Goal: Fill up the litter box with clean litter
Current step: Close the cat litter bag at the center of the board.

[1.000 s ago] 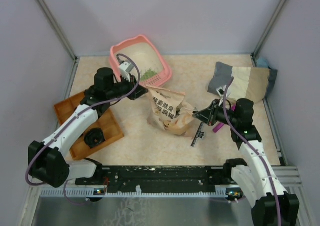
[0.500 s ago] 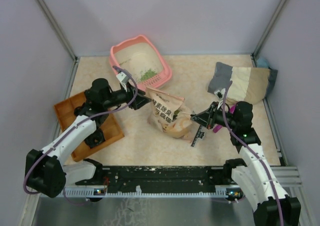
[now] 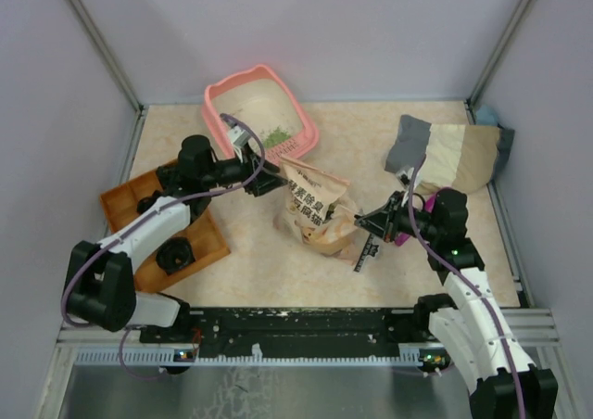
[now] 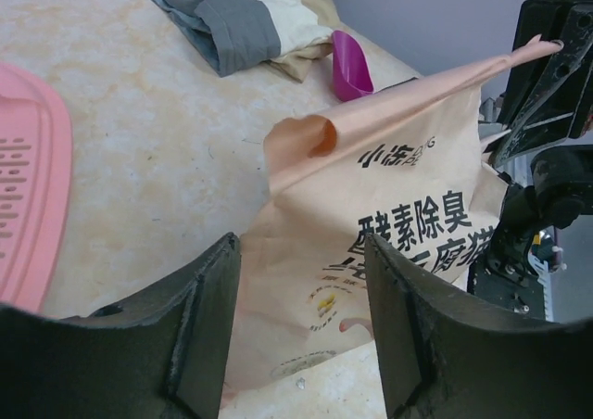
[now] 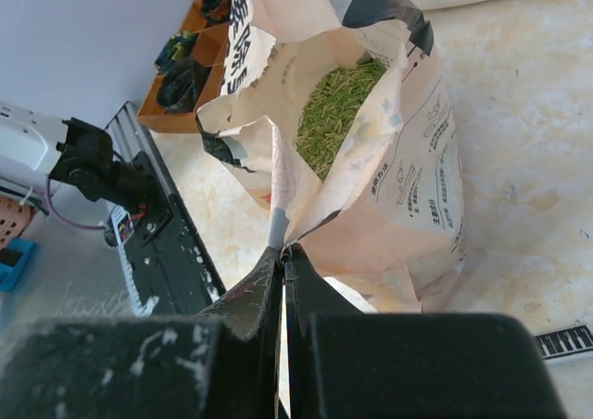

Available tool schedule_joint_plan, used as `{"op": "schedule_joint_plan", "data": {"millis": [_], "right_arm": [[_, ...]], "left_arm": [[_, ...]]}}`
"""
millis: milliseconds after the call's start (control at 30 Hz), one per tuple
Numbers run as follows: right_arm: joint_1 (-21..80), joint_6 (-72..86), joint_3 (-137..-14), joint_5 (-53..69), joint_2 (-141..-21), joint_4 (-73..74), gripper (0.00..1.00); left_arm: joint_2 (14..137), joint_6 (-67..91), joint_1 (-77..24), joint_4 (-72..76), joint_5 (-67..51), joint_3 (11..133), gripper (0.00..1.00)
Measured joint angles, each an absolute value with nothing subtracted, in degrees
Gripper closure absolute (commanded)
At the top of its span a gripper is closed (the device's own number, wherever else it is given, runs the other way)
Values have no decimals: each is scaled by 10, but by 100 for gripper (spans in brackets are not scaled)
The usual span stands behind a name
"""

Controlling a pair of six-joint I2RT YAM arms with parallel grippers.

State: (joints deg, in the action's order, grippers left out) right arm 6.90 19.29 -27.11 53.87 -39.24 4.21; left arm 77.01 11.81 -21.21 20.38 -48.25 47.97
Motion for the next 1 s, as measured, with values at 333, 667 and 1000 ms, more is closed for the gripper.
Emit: {"op": "schedule_joint_plan", "data": {"millis": [333,667,1000], "right_arm": [[70,136,-309,489,-390,142,100],[70,120,-341,456,-383,197,100],[70,115,-341,474,-375,204,100]], "left_arm": [[798,130,-208,206,-511,513,100],[769,111,-209,162,-489,526,43],[821,100,-209,192,-522,542,33]]}}
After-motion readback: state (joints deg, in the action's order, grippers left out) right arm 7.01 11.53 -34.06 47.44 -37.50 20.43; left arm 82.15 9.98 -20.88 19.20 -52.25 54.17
